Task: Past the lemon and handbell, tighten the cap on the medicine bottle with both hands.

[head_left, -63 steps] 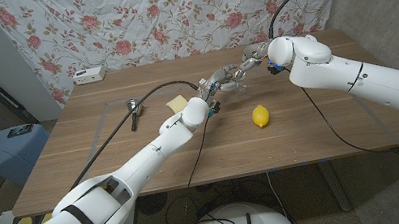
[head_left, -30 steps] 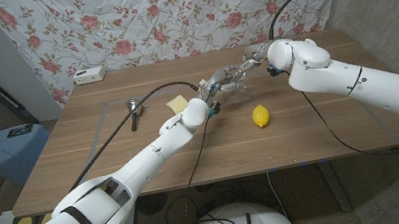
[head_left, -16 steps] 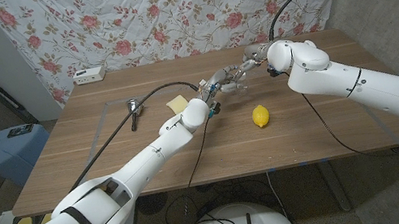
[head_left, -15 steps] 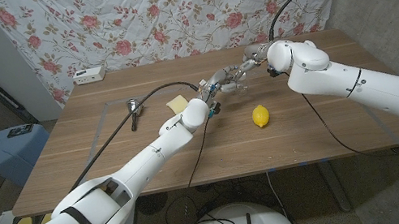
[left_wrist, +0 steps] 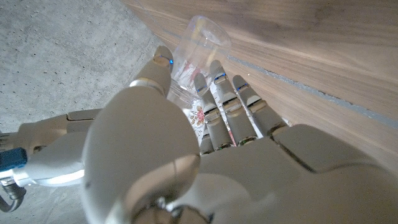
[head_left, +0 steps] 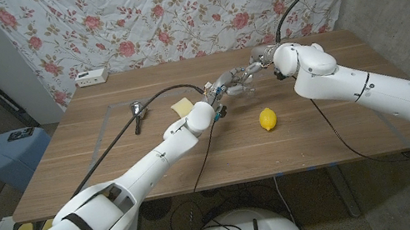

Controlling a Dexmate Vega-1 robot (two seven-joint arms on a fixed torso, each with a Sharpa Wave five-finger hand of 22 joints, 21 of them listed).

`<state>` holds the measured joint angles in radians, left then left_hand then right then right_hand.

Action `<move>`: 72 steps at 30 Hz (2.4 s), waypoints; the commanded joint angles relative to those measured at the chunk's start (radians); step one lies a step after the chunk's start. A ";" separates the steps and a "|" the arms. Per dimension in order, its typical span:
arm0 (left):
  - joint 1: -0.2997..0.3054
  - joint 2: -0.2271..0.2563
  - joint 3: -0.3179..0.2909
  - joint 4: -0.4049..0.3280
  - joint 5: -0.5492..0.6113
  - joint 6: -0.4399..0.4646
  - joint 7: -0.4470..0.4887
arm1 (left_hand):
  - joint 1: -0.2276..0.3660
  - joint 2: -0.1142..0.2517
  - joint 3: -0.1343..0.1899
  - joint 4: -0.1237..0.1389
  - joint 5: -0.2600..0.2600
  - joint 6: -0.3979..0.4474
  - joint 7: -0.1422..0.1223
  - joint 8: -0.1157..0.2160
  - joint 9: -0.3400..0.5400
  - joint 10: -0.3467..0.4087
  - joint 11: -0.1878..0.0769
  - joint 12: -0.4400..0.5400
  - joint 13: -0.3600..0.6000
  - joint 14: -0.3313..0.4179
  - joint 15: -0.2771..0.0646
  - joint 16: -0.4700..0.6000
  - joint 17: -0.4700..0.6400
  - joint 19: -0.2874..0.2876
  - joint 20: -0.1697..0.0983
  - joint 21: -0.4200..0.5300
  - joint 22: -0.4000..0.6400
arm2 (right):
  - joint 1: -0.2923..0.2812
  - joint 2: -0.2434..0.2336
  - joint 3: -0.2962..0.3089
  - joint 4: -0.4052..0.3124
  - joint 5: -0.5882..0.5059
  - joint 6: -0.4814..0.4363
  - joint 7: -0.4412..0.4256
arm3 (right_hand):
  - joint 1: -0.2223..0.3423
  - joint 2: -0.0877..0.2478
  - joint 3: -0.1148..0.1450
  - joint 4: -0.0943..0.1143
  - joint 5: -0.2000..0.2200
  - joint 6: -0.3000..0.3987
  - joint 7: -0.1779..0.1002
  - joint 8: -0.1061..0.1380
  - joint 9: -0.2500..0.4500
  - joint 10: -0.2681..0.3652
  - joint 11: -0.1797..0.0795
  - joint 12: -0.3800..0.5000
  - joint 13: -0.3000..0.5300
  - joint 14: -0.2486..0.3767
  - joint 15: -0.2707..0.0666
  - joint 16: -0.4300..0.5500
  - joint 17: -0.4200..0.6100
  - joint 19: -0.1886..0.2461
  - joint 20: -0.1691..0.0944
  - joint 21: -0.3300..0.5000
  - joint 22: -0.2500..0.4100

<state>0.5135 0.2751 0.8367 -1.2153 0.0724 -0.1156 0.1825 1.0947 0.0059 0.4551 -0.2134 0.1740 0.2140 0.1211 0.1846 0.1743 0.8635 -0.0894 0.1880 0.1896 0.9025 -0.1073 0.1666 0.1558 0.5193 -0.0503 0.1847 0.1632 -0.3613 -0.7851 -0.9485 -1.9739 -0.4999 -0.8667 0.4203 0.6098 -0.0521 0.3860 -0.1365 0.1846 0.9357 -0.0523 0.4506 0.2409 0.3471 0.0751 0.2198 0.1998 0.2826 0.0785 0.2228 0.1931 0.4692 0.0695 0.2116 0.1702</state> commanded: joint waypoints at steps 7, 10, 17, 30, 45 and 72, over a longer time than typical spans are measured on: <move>0.009 0.004 -0.002 -0.011 0.002 0.008 0.007 | 0.003 0.013 0.069 0.061 0.004 0.002 -0.010 0.002 0.002 0.058 -0.053 0.006 0.000 0.028 -0.061 0.005 0.003 -0.003 -0.005 -0.002 0.000 | 0.008 0.007 -0.034 -0.007 -0.059 -0.040 0.017 | -0.015 -0.005 -0.014 0.001 0.004 0.070 -0.006 0.029 -0.001 0.027 -0.006 0.001 0.002 0.013 -0.008 0.008 0.005 0.019 -0.006 0.004 0.004; 0.009 0.004 -0.001 -0.013 0.002 0.008 0.008 | 0.002 0.013 0.070 0.061 0.003 0.003 -0.009 0.002 0.002 0.057 -0.054 0.005 0.000 0.029 -0.060 0.005 0.003 -0.003 -0.006 -0.002 0.000 | 0.006 0.009 -0.034 -0.007 -0.062 -0.042 0.017 | -0.017 -0.007 -0.017 0.000 0.004 0.089 -0.010 0.040 0.003 0.029 -0.007 -0.001 0.002 0.015 -0.009 0.008 0.005 0.022 -0.008 0.004 0.004; 0.011 0.004 -0.001 -0.016 0.002 0.010 0.007 | 0.002 0.012 0.071 0.060 0.003 0.004 -0.011 0.003 0.002 0.055 -0.053 0.005 0.000 0.029 -0.061 0.004 0.003 -0.004 -0.006 -0.002 0.000 | 0.001 0.016 -0.035 -0.009 -0.073 -0.060 0.011 | -0.029 -0.011 -0.026 0.004 0.005 0.121 -0.008 0.060 0.012 0.042 -0.013 0.000 0.002 0.026 -0.010 0.010 0.007 0.026 -0.008 0.002 0.004; 0.011 0.004 -0.003 -0.013 0.000 0.003 0.006 | -0.002 0.011 0.075 0.060 0.003 0.004 -0.010 0.003 0.002 0.053 -0.052 0.005 0.000 0.029 -0.058 0.004 0.002 -0.005 -0.006 -0.002 0.000 | -0.006 0.015 -0.033 -0.025 -0.075 -0.078 0.003 | -0.088 -0.032 -0.058 0.024 0.008 0.117 0.004 0.060 0.007 0.059 -0.012 -0.004 0.001 0.032 -0.010 0.007 0.010 0.031 -0.007 -0.003 0.004; -0.006 -0.006 0.001 0.023 -0.004 -0.020 -0.006 | -0.003 0.011 0.078 0.059 0.003 0.005 -0.011 0.003 0.002 0.051 -0.048 0.004 0.000 0.030 -0.058 0.004 0.003 -0.008 -0.006 -0.002 0.001 | 0.018 0.002 -0.050 -0.035 -0.083 -0.103 0.042 | -0.150 -0.053 -0.095 0.033 0.020 -0.079 0.040 -0.021 -0.001 0.005 0.012 -0.029 0.002 -0.002 0.018 -0.016 0.007 -0.003 0.011 -0.019 0.005; -0.031 -0.028 0.011 0.060 -0.004 -0.013 -0.010 | -0.004 0.009 0.082 0.058 0.003 0.005 -0.011 0.003 0.002 0.059 -0.053 0.007 0.001 0.036 -0.063 0.005 0.003 -0.009 -0.009 -0.001 0.001 | 0.038 -0.039 -0.002 -0.019 -0.007 0.002 0.100 | -0.081 -0.019 -0.064 -0.015 0.010 -0.388 0.088 -0.157 -0.006 -0.123 0.055 -0.038 0.004 -0.081 0.070 -0.035 0.001 -0.080 0.039 -0.026 0.004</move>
<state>0.4901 0.2529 0.8427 -1.1629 0.0671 -0.1377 0.1719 1.0927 0.0082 0.4634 -0.2215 0.1708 0.2194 0.1158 0.1846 0.1743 0.8635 -0.0894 0.1888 0.1885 0.9078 -0.1020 0.1663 0.1563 0.5159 -0.0466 0.1847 0.1633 -0.3308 -0.8075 -0.9734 -1.9997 -0.5460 -0.9218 0.4903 0.5083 -0.0698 0.3167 -0.1388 0.1992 0.5687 0.0376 0.3040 0.2360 0.2371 0.1271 0.1848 0.2027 0.2114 0.1450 0.1879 0.1904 0.3997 0.1064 0.1882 0.1702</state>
